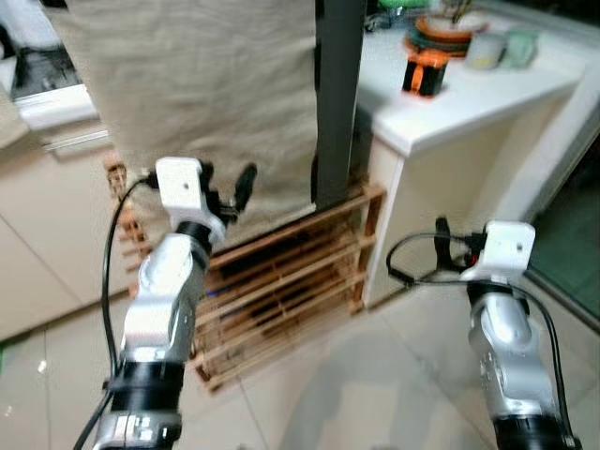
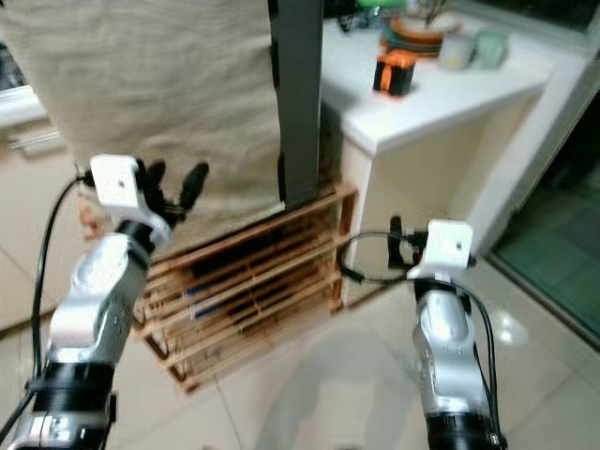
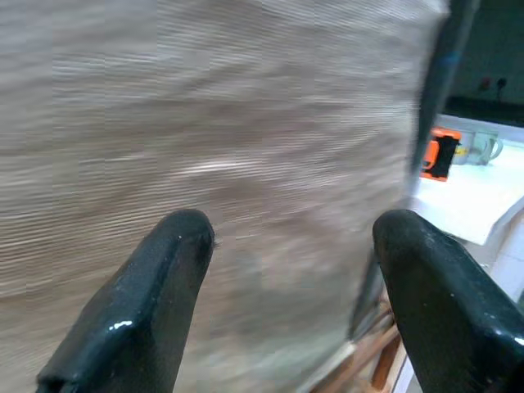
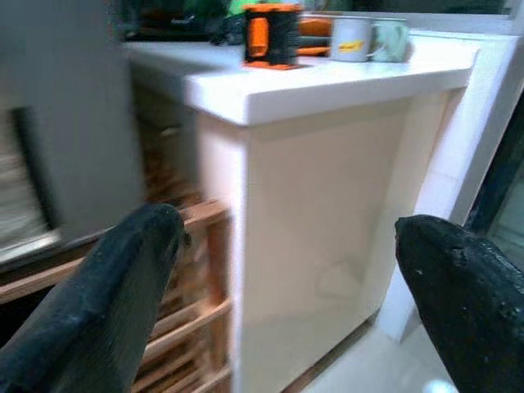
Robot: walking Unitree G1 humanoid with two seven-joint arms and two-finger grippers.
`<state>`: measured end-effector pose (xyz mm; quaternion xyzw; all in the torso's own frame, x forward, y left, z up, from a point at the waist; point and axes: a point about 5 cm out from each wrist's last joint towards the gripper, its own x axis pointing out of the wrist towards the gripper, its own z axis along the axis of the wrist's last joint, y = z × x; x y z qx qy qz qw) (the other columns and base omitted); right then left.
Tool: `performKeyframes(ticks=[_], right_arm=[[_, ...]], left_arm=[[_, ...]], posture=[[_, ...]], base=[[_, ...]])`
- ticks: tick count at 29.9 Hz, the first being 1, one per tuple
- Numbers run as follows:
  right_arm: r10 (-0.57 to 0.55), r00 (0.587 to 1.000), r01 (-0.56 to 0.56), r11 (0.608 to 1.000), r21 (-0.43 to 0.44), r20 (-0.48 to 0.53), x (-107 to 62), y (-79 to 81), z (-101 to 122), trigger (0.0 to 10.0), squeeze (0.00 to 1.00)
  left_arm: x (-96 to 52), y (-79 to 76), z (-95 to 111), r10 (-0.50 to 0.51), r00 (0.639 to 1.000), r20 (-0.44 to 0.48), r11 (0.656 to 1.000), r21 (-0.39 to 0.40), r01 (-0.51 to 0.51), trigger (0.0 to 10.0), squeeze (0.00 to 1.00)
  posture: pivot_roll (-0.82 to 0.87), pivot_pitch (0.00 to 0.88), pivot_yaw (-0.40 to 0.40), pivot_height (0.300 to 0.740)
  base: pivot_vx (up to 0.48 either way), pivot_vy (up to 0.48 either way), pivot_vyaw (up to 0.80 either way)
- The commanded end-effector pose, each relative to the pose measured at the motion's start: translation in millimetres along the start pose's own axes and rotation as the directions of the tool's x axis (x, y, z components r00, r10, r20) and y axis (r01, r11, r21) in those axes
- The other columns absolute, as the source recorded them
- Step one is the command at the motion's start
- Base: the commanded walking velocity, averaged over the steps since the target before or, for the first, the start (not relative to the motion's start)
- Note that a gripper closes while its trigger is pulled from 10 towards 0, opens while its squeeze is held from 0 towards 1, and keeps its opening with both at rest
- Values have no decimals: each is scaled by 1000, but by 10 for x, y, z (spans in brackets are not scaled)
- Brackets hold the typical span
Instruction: Restocking fridge
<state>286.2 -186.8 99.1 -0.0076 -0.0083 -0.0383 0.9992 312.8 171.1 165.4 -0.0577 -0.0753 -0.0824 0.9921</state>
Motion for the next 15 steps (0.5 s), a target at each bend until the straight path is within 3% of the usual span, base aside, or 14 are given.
performKeyframes(ticks=[1, 3, 5, 11, 15], right_arm=[[-18, 1000, 19, 1000, -14, 26, 19, -84, 49, 10000, 0], [-15, 999, 15, 1000, -6, 33, 20, -75, 54, 10000, 0], [-9, 999, 9, 1000, -5, 40, 18, -61, 59, 10000, 0], [1, 999, -1, 1000, -1, 44, 4, -24, 60, 10000, 0], [4, 999, -4, 1000, -2, 51, -1, -19, 66, 10000, 0]], left_arm=[[24, -113, 92, -59, 997, 45, 998, -8, 59, 10000, 0], [-8, -176, 98, -105, 993, 45, 994, 6, 105, 10000, 0], [-51, -256, 69, -163, 986, 22, 986, 31, 162, 10000, 0], [-71, -302, 67, -203, 979, 17, 978, 56, 202, 10000, 0], [-89, -309, 76, -216, 976, 20, 975, 51, 215, 10000, 0]], posture=[[-78, 0, 34, 736], [-76, 0, 34, 736], [-74, 0, 34, 736], [-71, 0, 34, 736], [-73, 0, 34, 736]], base=[[0, 480, -800], [0, 472, -800], [-124, 433, 0], [-41, 69, 0], [0, 465, 0]])
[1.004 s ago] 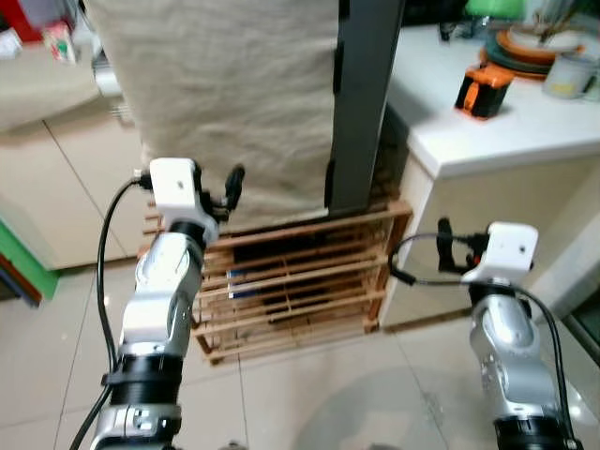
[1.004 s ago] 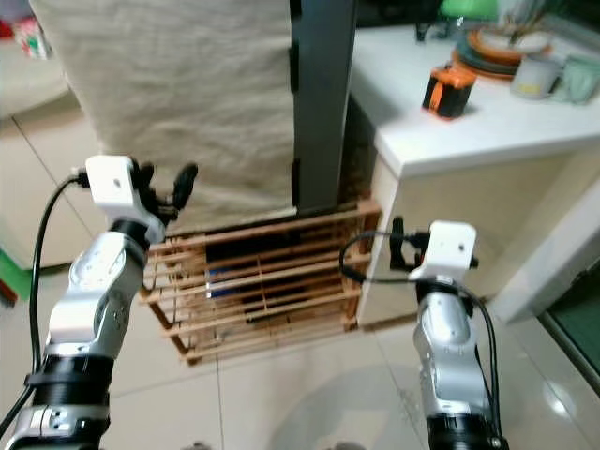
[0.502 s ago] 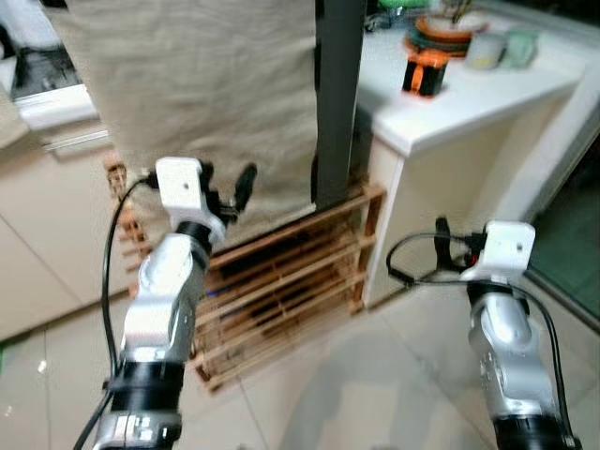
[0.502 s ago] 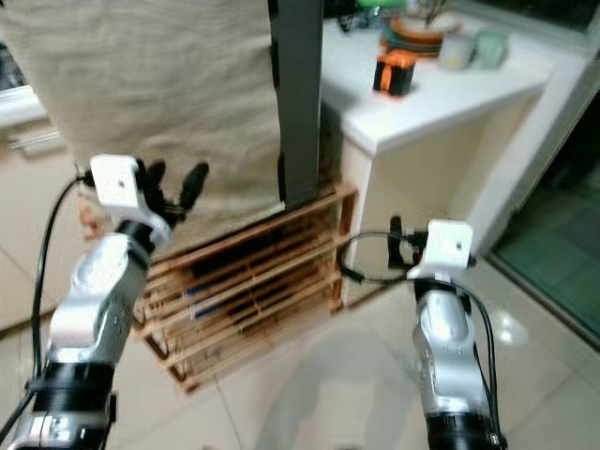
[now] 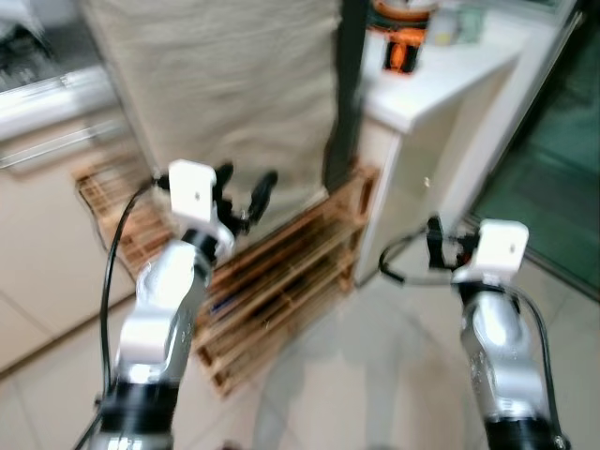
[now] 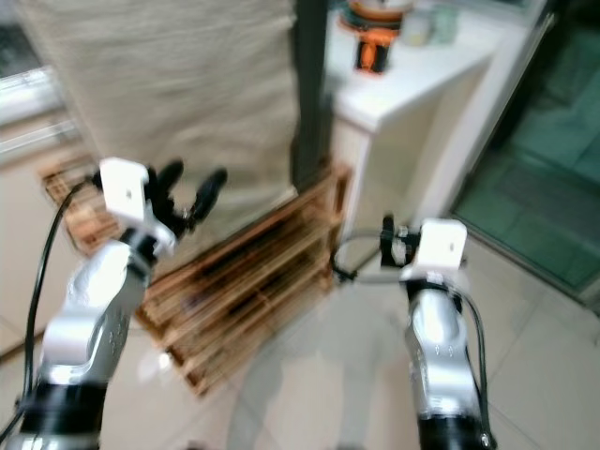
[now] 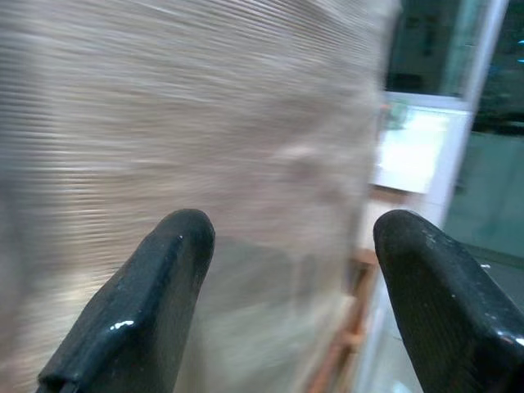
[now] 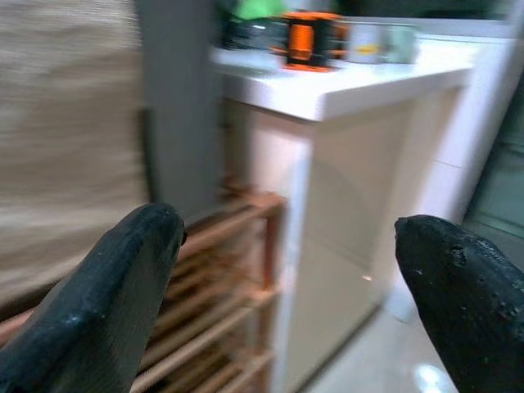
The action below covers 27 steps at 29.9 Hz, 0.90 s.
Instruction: Restocking fridge
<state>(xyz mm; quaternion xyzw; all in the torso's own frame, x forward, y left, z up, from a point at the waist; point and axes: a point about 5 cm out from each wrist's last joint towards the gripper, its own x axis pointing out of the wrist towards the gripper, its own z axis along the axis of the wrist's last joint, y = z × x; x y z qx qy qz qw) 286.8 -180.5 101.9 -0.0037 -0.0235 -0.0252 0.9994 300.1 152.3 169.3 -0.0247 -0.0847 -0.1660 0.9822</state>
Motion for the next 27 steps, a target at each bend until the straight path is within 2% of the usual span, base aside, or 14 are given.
performKeyframes(ticks=[1, 10, 15, 17, 23, 24, 27], right_arm=[[-20, 1000, 20, 1000, -12, 23, -5, -80, 40, 10000, 0], [-14, 1000, 14, 1000, -15, 27, 4, -76, 54, 10000, 0], [-12, 999, 12, 1000, -13, 35, 17, -66, 77, 10000, 0], [-6, 999, 7, 1000, -19, 35, 17, -62, 84, 10000, 0], [-3, 999, 3, 1000, -24, 35, 23, -47, 98, 10000, 0], [-4, 999, 5, 1000, -23, 38, 26, -48, 108, 10000, 0], [-10, 999, 11, 1000, -27, 43, 33, -61, 116, 10000, 0]], left_arm=[[12, -95, 48, -44, 999, 21, 999, -7, 44, 10000, 0], [-5, -106, 39, -59, 998, 20, 998, -17, 59, 10000, 0], [19, -40, -1, -24, 1000, -4, 1000, -7, 24, 10000, 0], [53, 12, -2, 12, 1000, -12, 1000, -7, -13, 10000, 0], [119, 90, 23, 75, 997, -7, 997, -24, -75, 10000, 0], [135, 114, 26, 99, 995, -8, 994, -47, -99, 10000, 0], [184, 109, 17, 114, 993, -14, 993, -41, -114, 10000, 0]], posture=[[-73, 0, 34, 736], [-75, 0, 31, 736], [-77, 0, 31, 736], [-81, 0, 31, 736], [-89, 3, 33, 736], [-90, 5, 32, 736], [-88, 4, 28, 736]], base=[[0, 465, 0], [0, 468, 0], [0, 478, 0], [0, 0, 0], [0, 0, -775], [0, 0, -800], [0, 0, -710]])
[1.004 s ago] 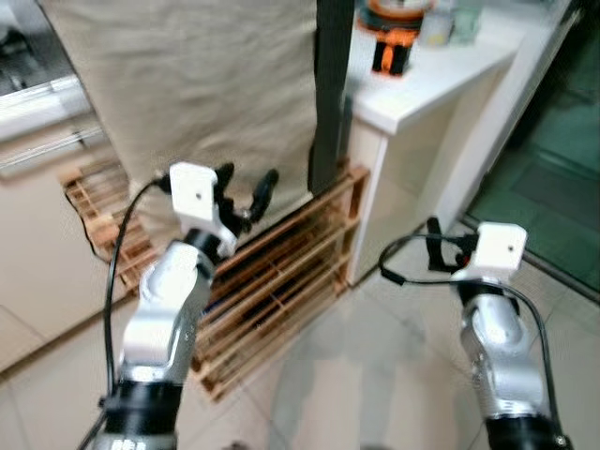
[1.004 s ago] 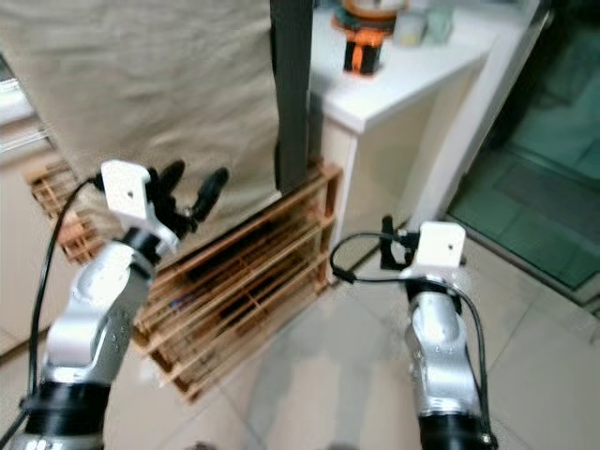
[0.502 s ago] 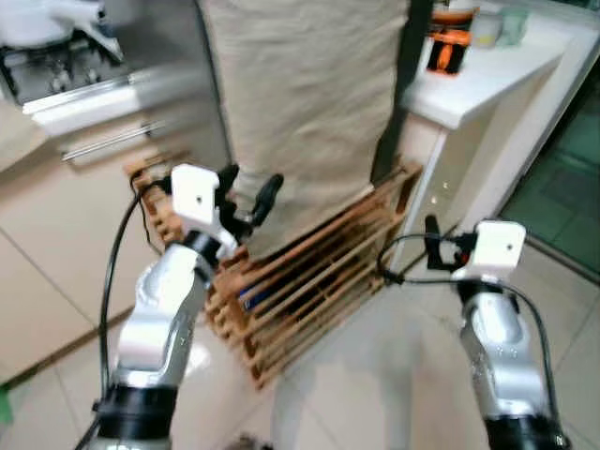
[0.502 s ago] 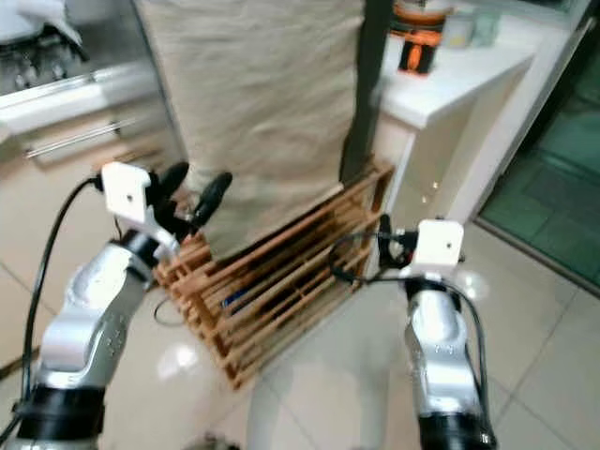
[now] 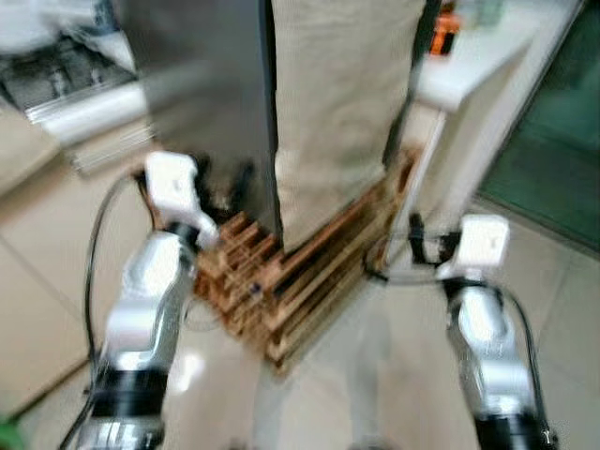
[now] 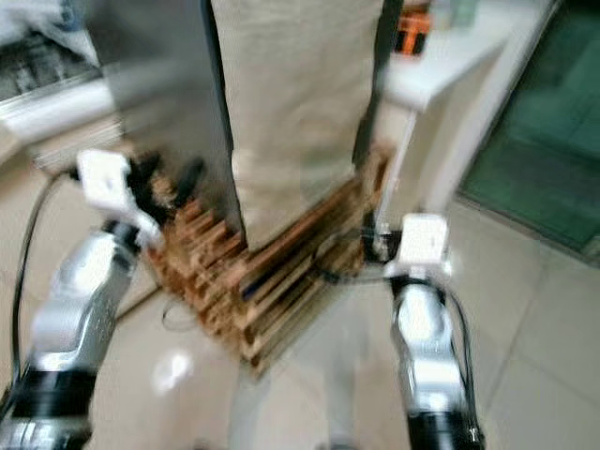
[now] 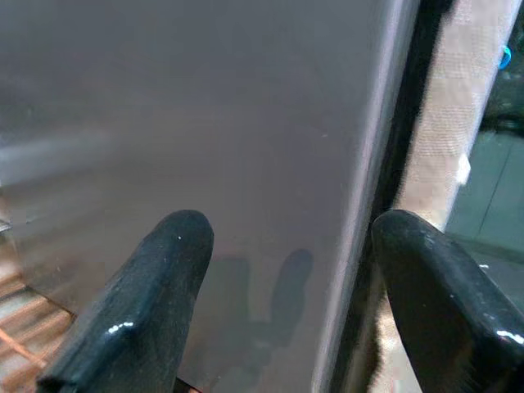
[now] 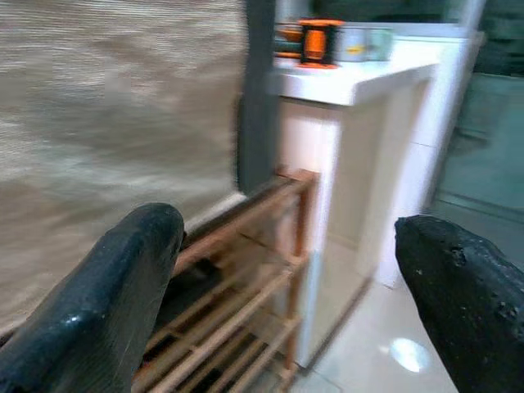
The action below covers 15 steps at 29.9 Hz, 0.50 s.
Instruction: Restocking fridge
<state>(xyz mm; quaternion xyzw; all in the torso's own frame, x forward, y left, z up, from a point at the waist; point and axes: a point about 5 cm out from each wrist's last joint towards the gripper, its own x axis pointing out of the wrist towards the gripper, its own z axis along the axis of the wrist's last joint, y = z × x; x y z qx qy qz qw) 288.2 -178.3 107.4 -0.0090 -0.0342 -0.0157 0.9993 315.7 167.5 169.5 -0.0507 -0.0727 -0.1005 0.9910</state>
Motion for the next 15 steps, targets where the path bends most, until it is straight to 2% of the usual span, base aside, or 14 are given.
performKeyframes(ticks=[1, 8, 9, 15], right_arm=[[-31, 999, 32, 999, -18, 28, 22, -87, 68, 10000, 0], [-30, 998, 32, 999, -21, 53, 50, -74, 131, 10000, 0], [-31, 998, 32, 999, -15, 51, 49, -70, 133, 10000, 0], [-37, 998, 38, 999, -23, 54, 29, -70, 132, 10000, 0]], left_arm=[[107, -117, 14, -23, 1000, -9, 1000, 16, 23, 10000, 0], [216, -149, 6, -43, 999, -17, 999, 13, 43, 10000, 0], [238, -120, 14, -22, 1000, -3, 1000, 21, 22, 10000, 1000], [291, -131, 33, -33, 999, -11, 999, 39, 34, 10000, 1000]], posture=[[-89, 3, 27, 736], [-95, 0, 28, 736], [-98, 0, 29, 736], [-106, 0, 35, 736]], base=[[0, 0, 0], [0, 0, 0], [0, 0, -725], [0, 0, -775]])
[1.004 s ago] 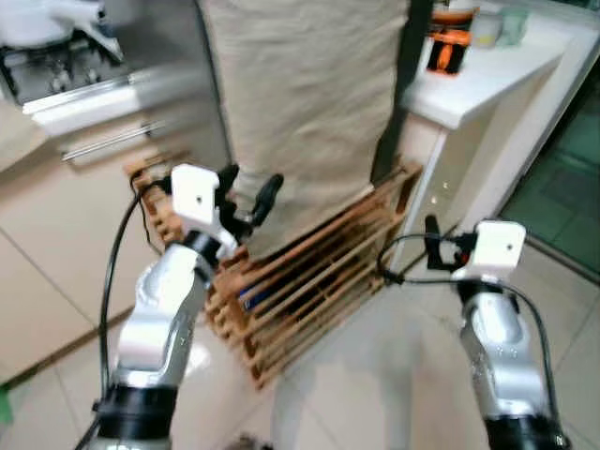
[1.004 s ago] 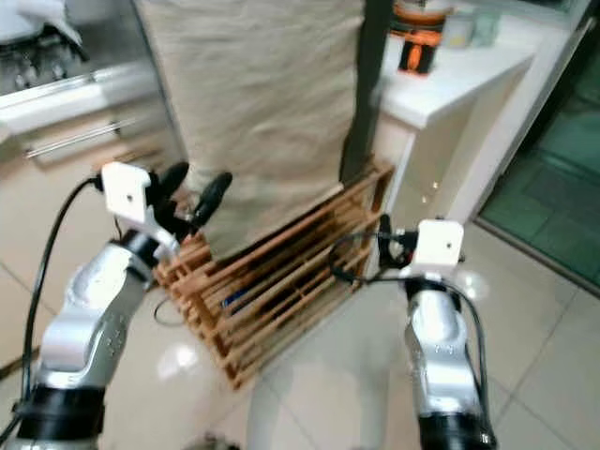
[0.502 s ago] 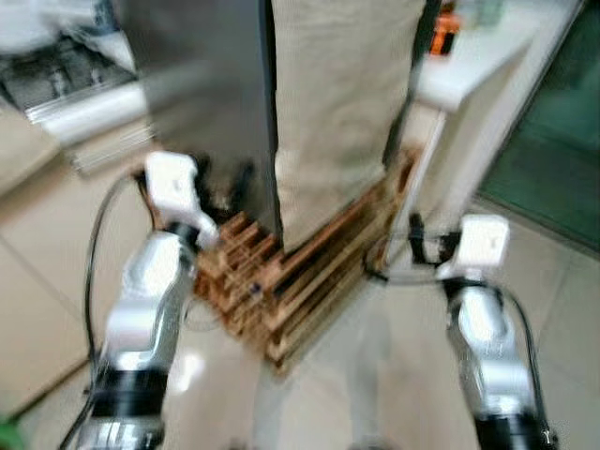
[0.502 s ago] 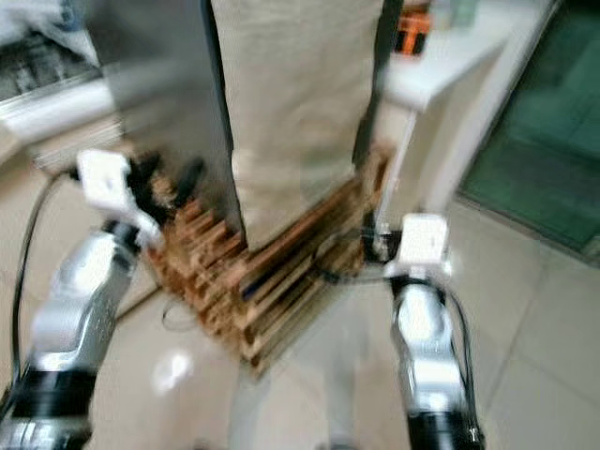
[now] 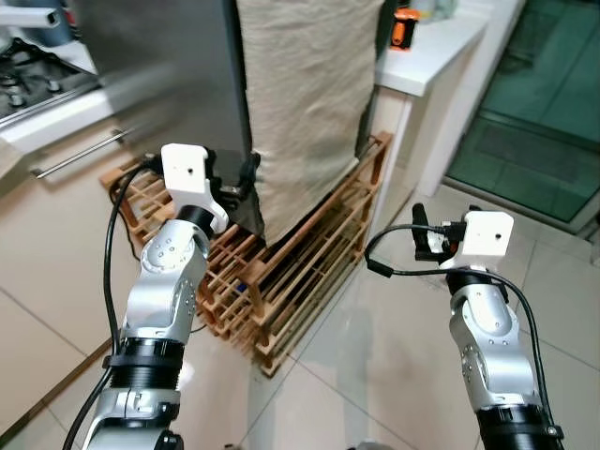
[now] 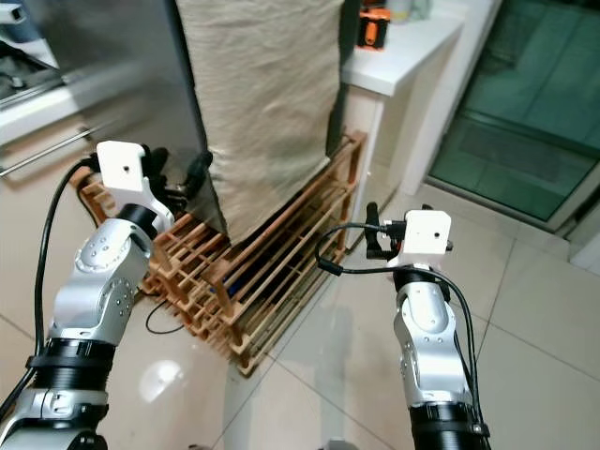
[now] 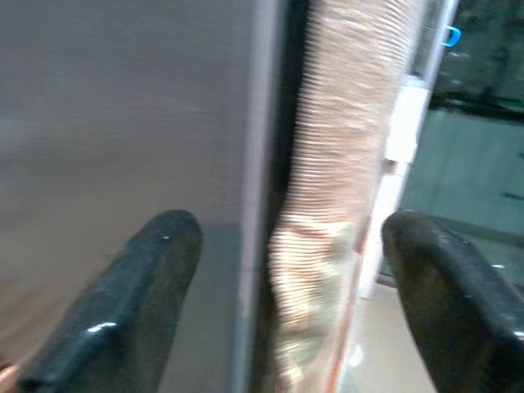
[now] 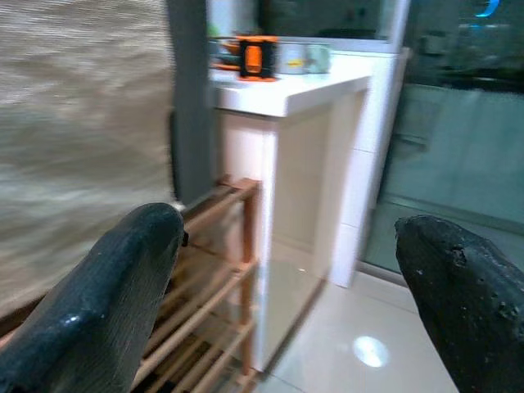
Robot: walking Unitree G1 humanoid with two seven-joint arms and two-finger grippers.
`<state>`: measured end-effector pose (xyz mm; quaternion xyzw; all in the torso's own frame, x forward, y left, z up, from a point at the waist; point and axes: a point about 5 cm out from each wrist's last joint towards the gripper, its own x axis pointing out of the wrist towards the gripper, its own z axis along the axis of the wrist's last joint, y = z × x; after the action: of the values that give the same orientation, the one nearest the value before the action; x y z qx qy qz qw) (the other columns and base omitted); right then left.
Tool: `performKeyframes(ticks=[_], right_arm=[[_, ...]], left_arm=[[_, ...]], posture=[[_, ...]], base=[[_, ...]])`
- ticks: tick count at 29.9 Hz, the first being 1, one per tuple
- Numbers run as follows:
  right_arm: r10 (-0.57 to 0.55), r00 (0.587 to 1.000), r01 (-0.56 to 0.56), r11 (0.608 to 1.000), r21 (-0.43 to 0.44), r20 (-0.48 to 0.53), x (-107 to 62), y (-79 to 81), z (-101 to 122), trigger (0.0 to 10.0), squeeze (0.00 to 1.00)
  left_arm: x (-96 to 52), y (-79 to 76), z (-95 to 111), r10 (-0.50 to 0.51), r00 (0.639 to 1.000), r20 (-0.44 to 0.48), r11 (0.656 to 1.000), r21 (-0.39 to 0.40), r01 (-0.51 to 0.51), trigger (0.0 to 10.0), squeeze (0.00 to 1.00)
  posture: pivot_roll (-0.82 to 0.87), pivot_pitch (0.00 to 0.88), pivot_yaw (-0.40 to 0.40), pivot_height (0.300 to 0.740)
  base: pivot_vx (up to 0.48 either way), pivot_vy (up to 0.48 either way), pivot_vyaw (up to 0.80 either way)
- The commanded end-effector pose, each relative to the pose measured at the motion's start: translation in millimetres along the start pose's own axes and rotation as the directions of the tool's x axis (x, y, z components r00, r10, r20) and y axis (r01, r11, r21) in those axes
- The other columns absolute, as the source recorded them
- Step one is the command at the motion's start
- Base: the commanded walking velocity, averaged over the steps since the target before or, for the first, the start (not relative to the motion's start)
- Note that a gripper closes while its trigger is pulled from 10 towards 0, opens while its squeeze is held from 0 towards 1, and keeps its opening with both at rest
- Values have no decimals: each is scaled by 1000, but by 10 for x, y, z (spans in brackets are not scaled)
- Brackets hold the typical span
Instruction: Restocking fridge
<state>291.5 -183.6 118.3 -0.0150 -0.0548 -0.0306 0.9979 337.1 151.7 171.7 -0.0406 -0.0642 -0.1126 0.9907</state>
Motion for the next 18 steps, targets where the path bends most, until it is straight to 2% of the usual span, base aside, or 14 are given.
performKeyframes(ticks=[1, 2, 10, 18], right_arm=[[-10, 1000, 10, 1000, -10, 14, -15, -27, 25, 10000, 0], [-10, 1000, 10, 1000, -10, 14, -17, -28, 24, 10000, 0], [-4, 1000, 4, 1000, -13, 14, -14, -19, 25, 10000, 0], [-2, 1000, 2, 1000, -10, 11, -24, 0, 15, 10000, 0]], left_arm=[[70, -45, 100, -26, 999, 23, 999, 19, 25, 10000, 667], [76, -49, 111, -28, 999, 26, 999, 20, 27, 10000, 0], [147, -48, 198, -19, 999, 50, 999, 33, 17, 10000, 0], [205, -67, 220, -39, 998, 48, 999, 9, 38, 10000, 0]], posture=[[-107, 0, 35, 736], [-107, 0, 35, 736], [-108, 0, 34, 736], [-109, 0, 36, 736]], base=[[0, 0, 0], [0, 0, 0], [0, 0, 0], [0, 0, 0]])
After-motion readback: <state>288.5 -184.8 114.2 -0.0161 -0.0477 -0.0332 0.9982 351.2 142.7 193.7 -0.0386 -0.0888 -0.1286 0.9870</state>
